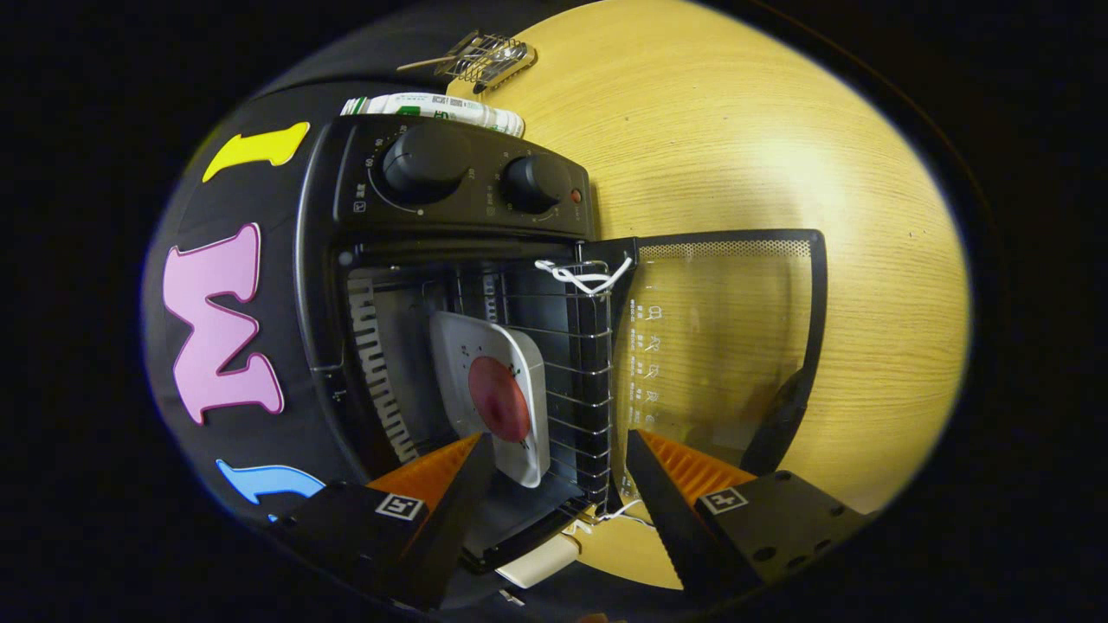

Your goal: Open the toaster oven, put the food inside, and close the toaster oven door.

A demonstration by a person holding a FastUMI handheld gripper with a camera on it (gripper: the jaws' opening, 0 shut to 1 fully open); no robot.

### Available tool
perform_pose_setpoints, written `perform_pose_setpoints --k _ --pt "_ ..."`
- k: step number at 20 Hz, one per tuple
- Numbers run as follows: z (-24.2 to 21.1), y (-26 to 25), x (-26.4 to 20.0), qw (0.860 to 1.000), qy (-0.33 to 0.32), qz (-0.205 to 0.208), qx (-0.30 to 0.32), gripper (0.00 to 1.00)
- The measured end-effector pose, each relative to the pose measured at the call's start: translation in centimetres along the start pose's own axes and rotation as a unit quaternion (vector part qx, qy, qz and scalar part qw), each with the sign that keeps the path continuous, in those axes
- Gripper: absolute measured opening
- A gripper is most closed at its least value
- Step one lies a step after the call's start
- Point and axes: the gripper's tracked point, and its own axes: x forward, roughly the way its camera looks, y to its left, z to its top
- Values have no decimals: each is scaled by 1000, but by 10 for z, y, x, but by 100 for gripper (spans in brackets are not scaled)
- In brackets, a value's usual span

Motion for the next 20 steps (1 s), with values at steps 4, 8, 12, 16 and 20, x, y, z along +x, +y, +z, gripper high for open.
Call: perform_pose_setpoints --k 4,8,12,16,20 --pt "-13 0 -25 997 48 13 -57 99" --pt "-24 -21 -63 977 104 7 -186 99" --pt "-17 -60 -94 933 127 -22 -335 99" --pt "-3 -106 -99 856 119 -70 -498 99" --pt "-10 -139 -86 786 108 -96 -601 99"
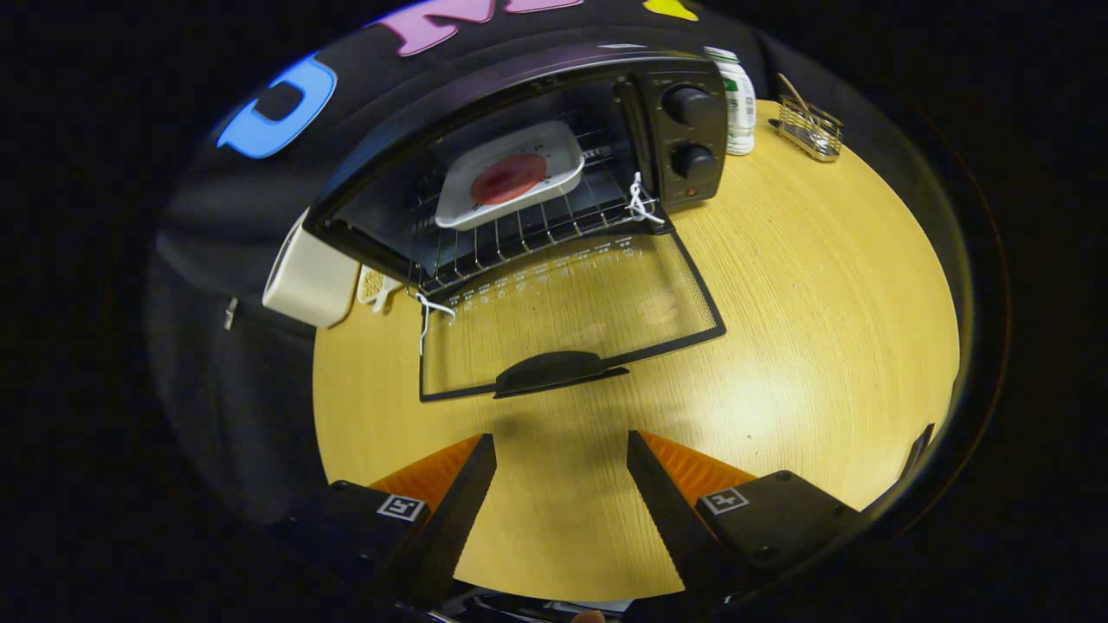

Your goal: Open the toaster oven, put the food inside, and close the toaster oven door.

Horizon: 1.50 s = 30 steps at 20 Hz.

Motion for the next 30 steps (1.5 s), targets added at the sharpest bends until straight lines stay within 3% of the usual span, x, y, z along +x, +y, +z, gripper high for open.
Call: perform_pose_setpoints --k 7,15,21,30 --pt "-9 2 44 993 -30 -59 -98 99" --pt "12 -4 69 984 -51 -105 -135 99" --pt "16 -1 59 985 -69 -104 -117 99" --pt "43 17 7 986 -119 -68 -97 99"
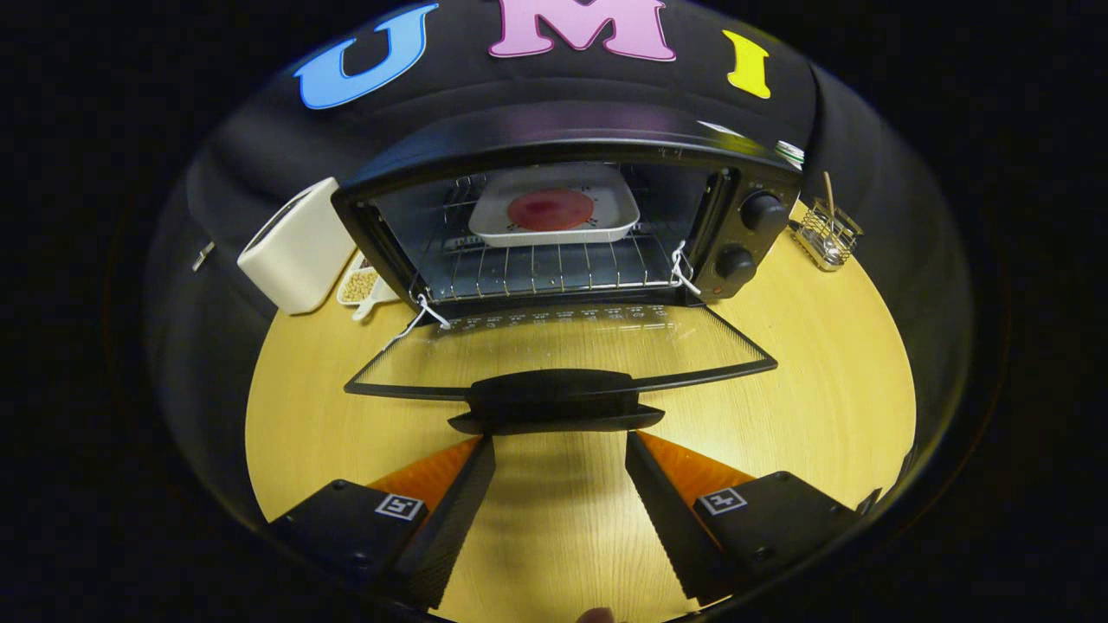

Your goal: Open the toaster oven, put the food inside, and close the toaster oven door.

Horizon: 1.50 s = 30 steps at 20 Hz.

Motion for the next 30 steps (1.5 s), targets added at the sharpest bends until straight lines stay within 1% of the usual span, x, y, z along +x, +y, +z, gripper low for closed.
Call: perform_pose_setpoints --k 3,7,8,10,12,17,21,25,30 --pt "20 3 -11 1000 -19 5 10 99" --pt "60 3 -33 997 -69 10 23 99" --pt "55 2 -44 996 -89 12 22 99" --pt "80 -1 -60 989 -143 21 22 99" --pt "97 -6 -78 983 -180 28 29 99" --pt "118 -31 -118 973 -223 37 43 99" --pt "143 -63 -166 960 -274 36 45 98" --pt "172 -99 -219 942 -332 31 33 98" --pt "178 -141 -269 927 -374 22 4 98"
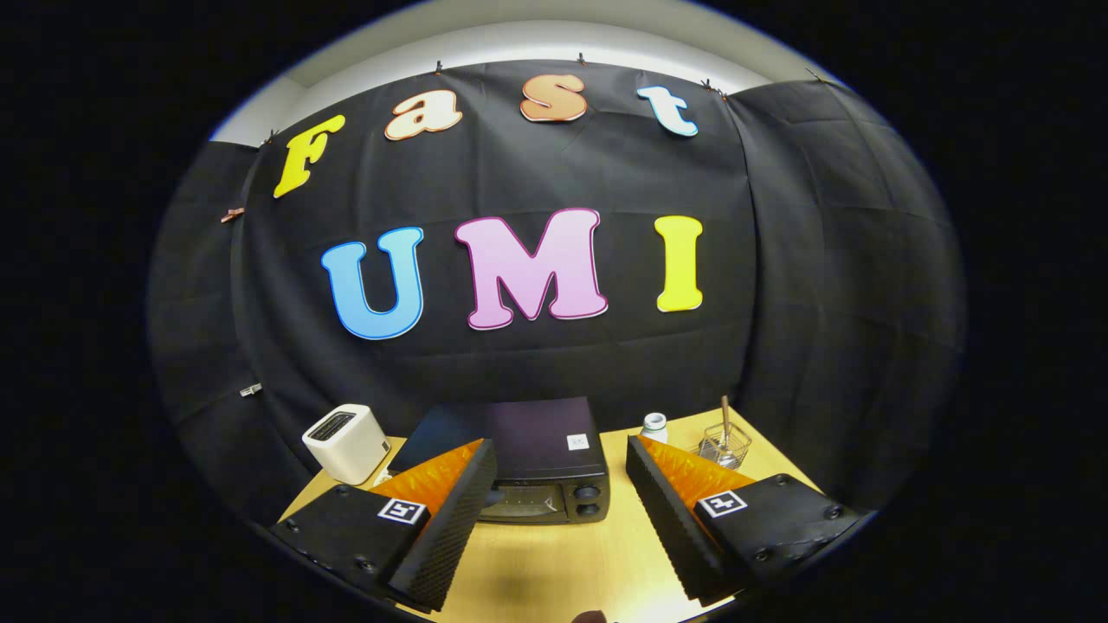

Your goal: Open the toaster oven, put the food inside, and close the toaster oven door.

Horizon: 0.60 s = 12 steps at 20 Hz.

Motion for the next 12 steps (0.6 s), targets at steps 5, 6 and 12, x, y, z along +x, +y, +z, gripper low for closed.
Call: perform_pose_setpoints --k 5,6,12 --pt "33 -34 -31 999 -47 0 -26 98" --pt "41 -39 -38 998 -56 2 -26 98" --pt "66 -82 -68 994 -104 -12 -41 98"
